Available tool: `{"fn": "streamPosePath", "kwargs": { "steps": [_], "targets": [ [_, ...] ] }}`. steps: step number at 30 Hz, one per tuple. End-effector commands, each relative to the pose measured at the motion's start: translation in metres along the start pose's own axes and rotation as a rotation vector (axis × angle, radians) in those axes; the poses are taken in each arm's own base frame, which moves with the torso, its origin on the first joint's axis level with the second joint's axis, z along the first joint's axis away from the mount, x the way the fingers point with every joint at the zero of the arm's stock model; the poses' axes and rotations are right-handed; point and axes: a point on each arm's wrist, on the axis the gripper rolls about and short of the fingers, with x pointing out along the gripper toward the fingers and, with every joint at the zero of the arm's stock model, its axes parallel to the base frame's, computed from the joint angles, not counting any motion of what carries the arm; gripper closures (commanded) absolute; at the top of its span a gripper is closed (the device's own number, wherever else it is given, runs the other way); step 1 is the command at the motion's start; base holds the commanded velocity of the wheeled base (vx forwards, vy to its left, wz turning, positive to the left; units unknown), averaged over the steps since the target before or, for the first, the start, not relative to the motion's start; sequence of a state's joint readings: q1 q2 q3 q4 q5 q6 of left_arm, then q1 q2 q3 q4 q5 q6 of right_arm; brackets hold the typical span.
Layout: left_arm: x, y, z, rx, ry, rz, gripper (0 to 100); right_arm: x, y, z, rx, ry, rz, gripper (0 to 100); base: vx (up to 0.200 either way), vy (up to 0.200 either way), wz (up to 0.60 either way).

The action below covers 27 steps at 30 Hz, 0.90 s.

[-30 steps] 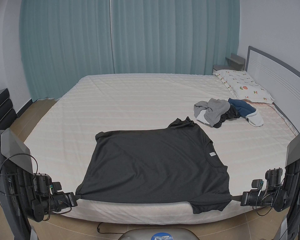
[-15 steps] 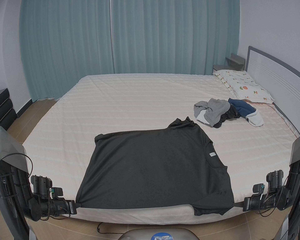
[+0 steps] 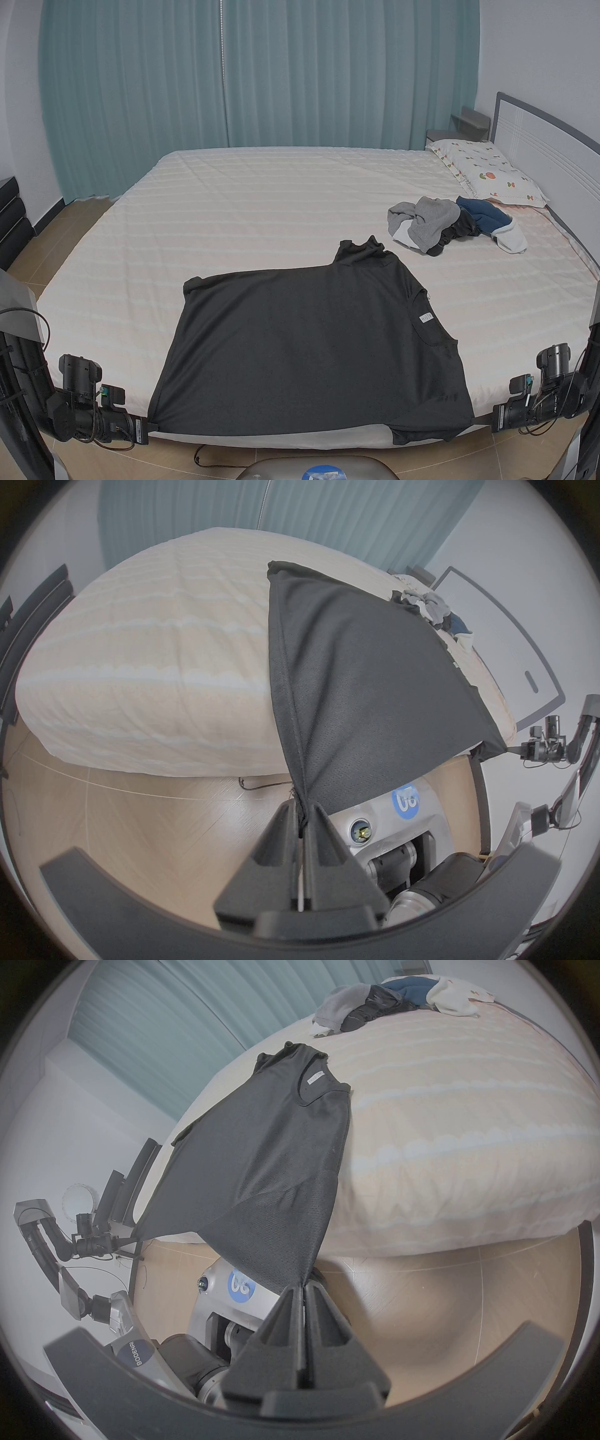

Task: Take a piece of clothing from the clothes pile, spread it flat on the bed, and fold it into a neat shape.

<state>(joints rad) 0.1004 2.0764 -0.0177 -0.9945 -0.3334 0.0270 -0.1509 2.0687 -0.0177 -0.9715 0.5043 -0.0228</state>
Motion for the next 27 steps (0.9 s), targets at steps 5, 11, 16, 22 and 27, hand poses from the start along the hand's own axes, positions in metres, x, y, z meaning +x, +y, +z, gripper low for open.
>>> {"fn": "streamPosePath", "kwargs": {
  "steps": [5, 11, 16, 22, 27],
  "targets": [
    [-0.007, -0.002, -0.008, 0.029, 0.051, 0.028, 100, -0.017, 0.008, -0.007, -0.016, 0.02, -0.007, 100, 0.0, 0.0, 0.0],
    [-0.007, -0.002, -0.011, 0.041, 0.075, 0.038, 100, -0.023, 0.01, -0.01, -0.016, 0.033, -0.006, 100, 0.0, 0.0, 0.0],
    [-0.011, -0.003, -0.011, 0.045, 0.083, 0.071, 100, -0.03, 0.016, -0.011, -0.026, 0.03, -0.003, 100, 0.0, 0.0, 0.0],
    [-0.016, -0.005, 0.008, 0.0, -0.086, 0.064, 100, -0.032, 0.018, 0.005, -0.052, -0.066, 0.046, 100, 0.0, 0.0, 0.0],
    [-0.014, -0.012, 0.036, -0.143, -0.26, 0.012, 100, -0.03, 0.02, 0.029, -0.028, -0.165, 0.063, 100, 0.0, 0.0, 0.0]
  ]
}}
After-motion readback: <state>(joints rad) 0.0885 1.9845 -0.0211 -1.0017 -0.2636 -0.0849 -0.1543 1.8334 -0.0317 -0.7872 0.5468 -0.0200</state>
